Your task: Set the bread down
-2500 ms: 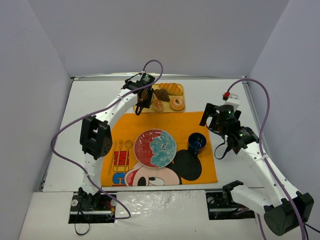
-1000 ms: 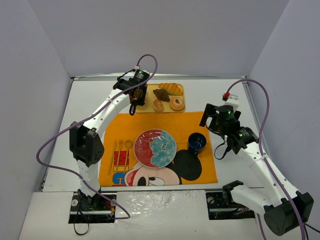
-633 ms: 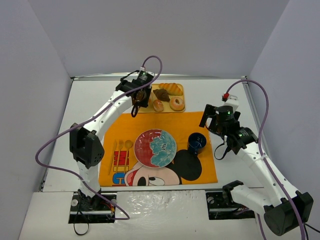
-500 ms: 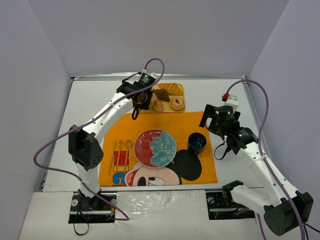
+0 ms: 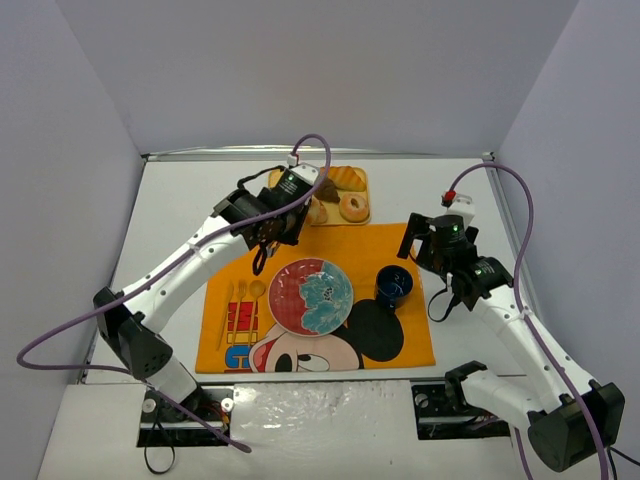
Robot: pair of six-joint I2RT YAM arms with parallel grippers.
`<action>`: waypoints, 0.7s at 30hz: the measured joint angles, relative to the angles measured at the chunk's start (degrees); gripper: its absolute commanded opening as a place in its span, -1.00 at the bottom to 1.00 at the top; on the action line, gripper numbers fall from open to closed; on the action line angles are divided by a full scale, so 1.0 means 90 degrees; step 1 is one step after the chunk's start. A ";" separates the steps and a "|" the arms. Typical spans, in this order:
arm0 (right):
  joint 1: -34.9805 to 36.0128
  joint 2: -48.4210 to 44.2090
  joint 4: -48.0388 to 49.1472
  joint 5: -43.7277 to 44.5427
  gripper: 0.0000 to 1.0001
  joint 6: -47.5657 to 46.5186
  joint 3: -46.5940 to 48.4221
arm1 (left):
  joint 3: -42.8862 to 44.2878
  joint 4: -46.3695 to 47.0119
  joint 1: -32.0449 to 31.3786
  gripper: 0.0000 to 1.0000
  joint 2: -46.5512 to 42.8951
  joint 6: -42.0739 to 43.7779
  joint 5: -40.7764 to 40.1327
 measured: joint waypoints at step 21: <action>0.0000 0.0000 0.0100 -0.0038 1.00 0.0001 -0.0042 | -0.2153 -0.0205 -0.1874 -1.00 -0.1113 -0.1209 -0.0427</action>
